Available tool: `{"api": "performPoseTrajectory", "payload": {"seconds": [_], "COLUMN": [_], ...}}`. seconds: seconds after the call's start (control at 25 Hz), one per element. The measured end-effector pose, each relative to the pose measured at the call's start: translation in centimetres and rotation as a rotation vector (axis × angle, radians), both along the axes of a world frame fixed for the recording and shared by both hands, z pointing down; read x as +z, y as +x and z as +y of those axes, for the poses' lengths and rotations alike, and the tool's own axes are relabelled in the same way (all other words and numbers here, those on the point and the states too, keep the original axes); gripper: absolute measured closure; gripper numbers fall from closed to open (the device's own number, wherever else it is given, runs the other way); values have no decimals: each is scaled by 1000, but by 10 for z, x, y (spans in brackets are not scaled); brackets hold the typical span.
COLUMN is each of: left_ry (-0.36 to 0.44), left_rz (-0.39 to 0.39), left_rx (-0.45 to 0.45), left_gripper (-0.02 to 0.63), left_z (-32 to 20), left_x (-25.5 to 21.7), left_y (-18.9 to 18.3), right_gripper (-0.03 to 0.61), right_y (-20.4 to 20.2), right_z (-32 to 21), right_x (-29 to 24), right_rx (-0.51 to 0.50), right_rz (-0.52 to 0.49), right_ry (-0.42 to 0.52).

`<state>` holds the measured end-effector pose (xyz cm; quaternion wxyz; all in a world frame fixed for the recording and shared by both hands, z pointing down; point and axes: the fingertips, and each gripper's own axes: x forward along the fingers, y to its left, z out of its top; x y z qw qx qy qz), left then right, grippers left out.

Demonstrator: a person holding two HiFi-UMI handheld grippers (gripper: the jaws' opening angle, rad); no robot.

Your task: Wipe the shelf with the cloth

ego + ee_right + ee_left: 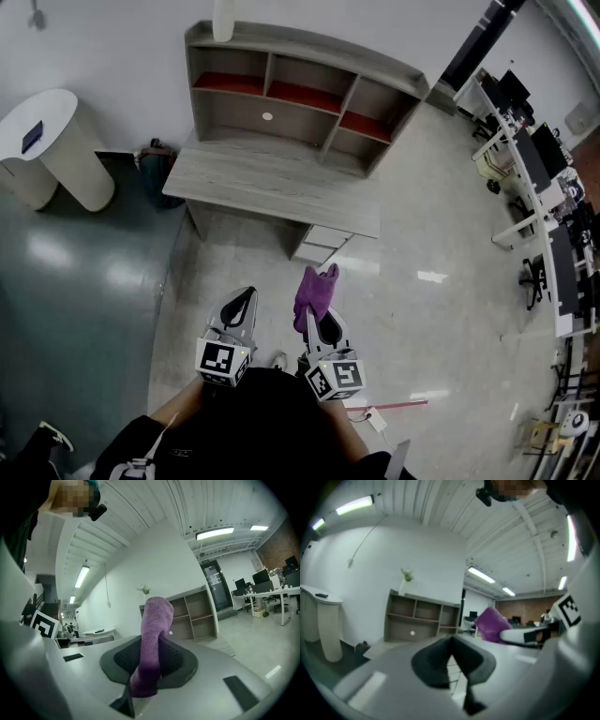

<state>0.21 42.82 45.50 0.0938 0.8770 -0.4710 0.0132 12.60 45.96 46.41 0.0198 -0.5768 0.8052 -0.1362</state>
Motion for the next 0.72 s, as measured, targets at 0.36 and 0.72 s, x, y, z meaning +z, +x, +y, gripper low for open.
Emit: {"api": "performPoseTrajectory", "payload": {"seconds": [0.36, 0.72], "left_ry": [8, 3], "left_rz": [-1, -6], "left_rx": [-5, -15], "left_gripper": [609, 609], "left_z": [6, 10], "left_x": [10, 13], "left_y": [-4, -1], "right_gripper": [499, 499], "right_y": [-2, -2], "right_z": [4, 7], "right_x": [-1, 0], "right_rx": [2, -28], "right_rz": [10, 6], "right_ry": [3, 1]}}
